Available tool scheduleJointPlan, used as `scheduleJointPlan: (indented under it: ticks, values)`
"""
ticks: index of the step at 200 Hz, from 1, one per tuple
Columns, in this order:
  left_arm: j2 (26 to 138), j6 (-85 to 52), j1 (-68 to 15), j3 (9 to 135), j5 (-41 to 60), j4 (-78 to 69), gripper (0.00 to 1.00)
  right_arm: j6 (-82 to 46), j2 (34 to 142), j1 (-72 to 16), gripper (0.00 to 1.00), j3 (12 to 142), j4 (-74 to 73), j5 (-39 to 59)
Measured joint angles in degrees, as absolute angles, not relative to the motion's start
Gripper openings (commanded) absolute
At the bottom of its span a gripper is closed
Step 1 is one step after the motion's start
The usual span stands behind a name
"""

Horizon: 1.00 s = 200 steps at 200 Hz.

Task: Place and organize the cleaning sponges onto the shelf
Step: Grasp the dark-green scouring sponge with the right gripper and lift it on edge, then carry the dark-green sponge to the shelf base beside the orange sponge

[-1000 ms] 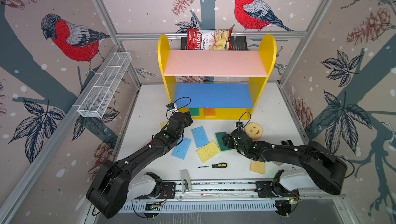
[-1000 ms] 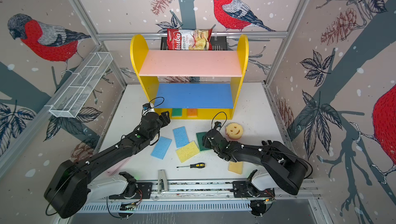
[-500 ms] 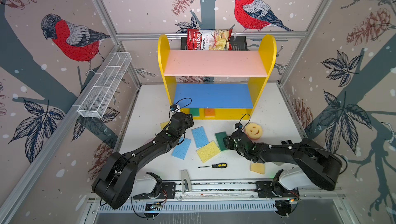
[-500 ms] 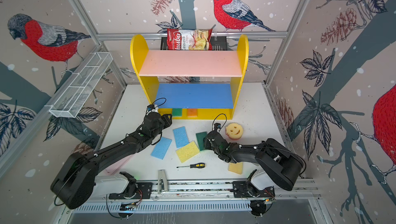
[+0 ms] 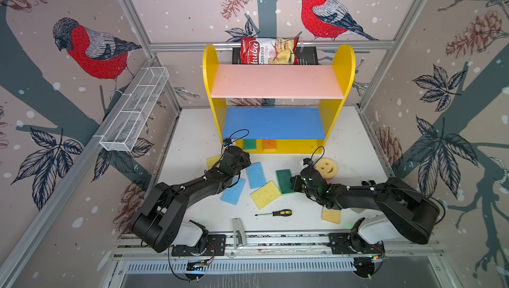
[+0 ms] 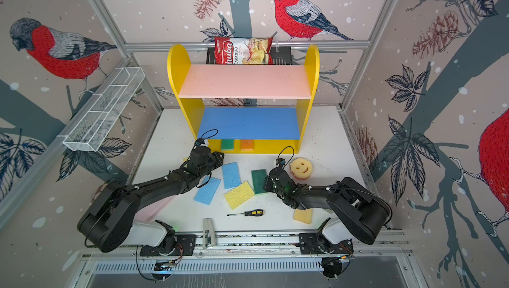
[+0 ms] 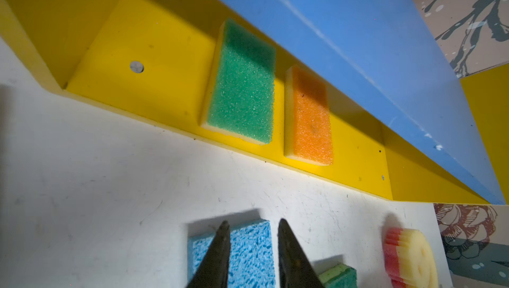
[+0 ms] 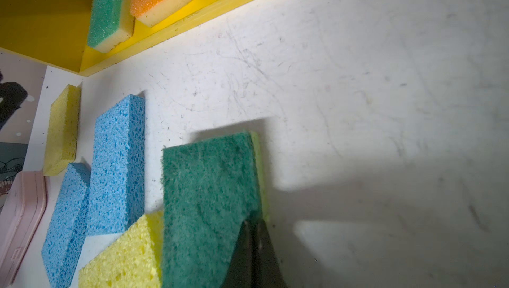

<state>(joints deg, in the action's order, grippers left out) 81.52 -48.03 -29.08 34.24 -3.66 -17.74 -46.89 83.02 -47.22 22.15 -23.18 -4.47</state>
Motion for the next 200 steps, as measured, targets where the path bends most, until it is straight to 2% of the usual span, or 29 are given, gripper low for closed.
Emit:
scheduleJointPlan:
  ticks: [38, 83, 200]
  values:
    - [82.5, -48.1, -29.1, 35.6, -1.5, -18.4, 0.3, -46.8, 80.7, -44.8, 0.0, 22.8, -21.2, -3.9]
    - [82.9, -48.2, -29.1, 35.6, -1.3, -18.5, 0.3, -41.1, 79.5, -42.3, 0.0, 28.9, -18.9, -8.4]
    - [80.9, -48.0, -29.1, 34.7, -1.3, -17.4, 0.3, -37.2, 92.2, -39.2, 0.01, 36.1, -24.2, -17.8]
